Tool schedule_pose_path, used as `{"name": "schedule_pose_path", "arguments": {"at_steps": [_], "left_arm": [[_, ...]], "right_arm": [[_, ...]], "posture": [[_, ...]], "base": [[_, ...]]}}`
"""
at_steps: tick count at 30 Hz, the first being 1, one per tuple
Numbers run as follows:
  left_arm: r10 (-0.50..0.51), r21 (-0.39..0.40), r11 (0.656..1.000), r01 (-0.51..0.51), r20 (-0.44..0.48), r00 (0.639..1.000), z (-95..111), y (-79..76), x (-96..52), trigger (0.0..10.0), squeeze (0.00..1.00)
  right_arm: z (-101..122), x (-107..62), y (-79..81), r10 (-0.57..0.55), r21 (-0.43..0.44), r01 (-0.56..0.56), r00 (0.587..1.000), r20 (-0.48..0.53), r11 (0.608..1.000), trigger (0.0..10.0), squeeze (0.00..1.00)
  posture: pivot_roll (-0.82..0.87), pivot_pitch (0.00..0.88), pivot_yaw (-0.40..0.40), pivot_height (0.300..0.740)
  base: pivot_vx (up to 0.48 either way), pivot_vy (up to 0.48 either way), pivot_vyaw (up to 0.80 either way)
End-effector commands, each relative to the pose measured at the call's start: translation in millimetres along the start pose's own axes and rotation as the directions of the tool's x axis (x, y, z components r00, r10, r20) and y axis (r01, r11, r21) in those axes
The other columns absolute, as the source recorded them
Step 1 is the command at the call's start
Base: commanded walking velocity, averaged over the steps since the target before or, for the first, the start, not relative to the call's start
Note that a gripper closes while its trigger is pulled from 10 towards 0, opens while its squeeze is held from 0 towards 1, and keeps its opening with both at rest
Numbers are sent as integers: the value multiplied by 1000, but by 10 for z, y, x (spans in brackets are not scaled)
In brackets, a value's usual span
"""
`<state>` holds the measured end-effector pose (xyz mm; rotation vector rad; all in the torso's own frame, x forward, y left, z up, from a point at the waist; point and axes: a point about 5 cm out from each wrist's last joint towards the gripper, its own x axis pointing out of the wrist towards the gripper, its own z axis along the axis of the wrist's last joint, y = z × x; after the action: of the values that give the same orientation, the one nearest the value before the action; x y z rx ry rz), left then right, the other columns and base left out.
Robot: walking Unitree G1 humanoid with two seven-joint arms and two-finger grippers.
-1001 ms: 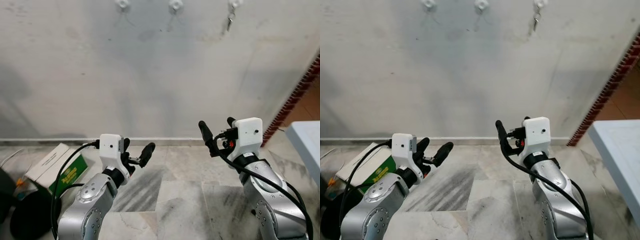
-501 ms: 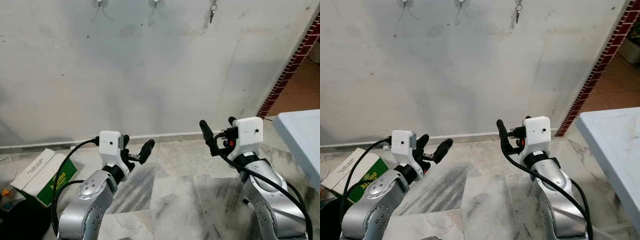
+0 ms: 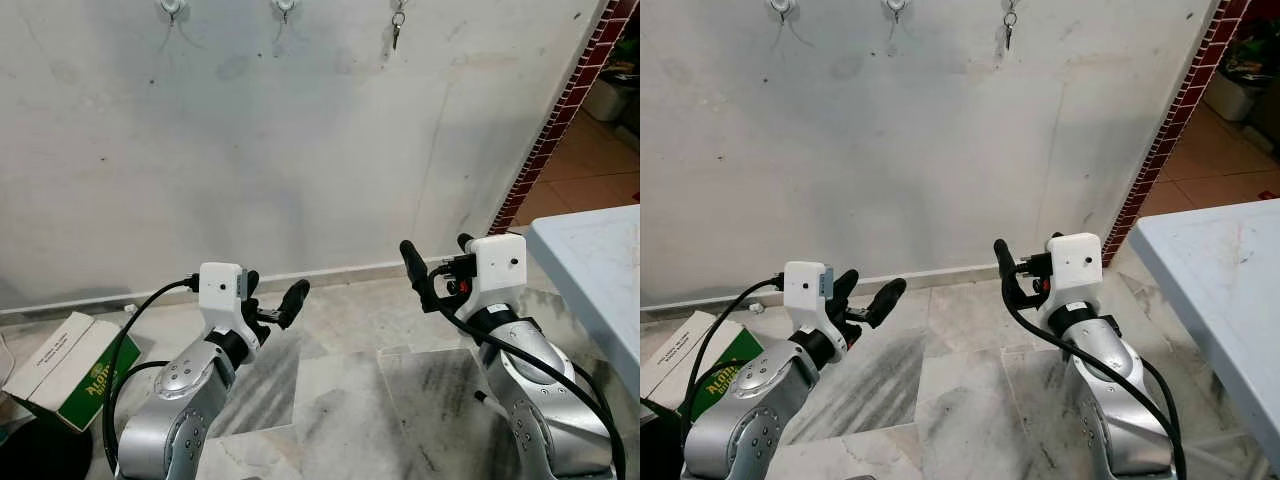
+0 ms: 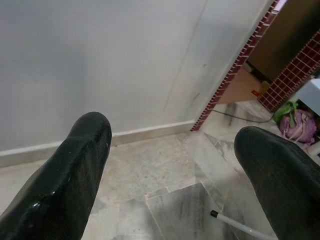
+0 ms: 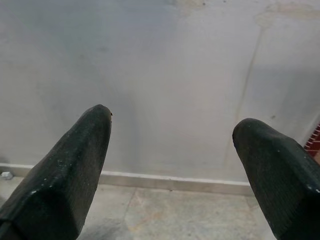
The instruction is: Hang keys on a hook
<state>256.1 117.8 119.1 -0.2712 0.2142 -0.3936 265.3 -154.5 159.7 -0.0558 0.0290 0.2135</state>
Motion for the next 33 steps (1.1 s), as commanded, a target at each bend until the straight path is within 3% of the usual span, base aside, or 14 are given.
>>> {"name": "schedule_pose_path", "arguments": {"at_steps": [1,4,19,33], "left_arm": [[5,3,1000,-5,-10,1000,-9,17,2,10000,0],[5,4,1000,-5,-12,1000,-10,20,2,10000,0],[4,5,1000,-4,-16,1000,-14,24,-3,10000,0],[2,7,1000,-2,-19,1000,-18,19,1,10000,0]], "right_arm": [[-16,3,2,0,2,0,1000,-12,1000,10000,0],[-15,3,7,1,6,0,1000,-9,1000,10000,0],[-15,-9,15,6,6,-6,1000,-4,1000,10000,0],[-17,-11,19,7,6,-7,1000,-5,1000,10000,0]], "posture": [[-91,81,31,740],[-89,82,33,740],[-89,85,33,740],[-88,84,34,740]], "base": [[0,0,-788],[0,0,-788],[0,0,0],[0,275,0]]}}
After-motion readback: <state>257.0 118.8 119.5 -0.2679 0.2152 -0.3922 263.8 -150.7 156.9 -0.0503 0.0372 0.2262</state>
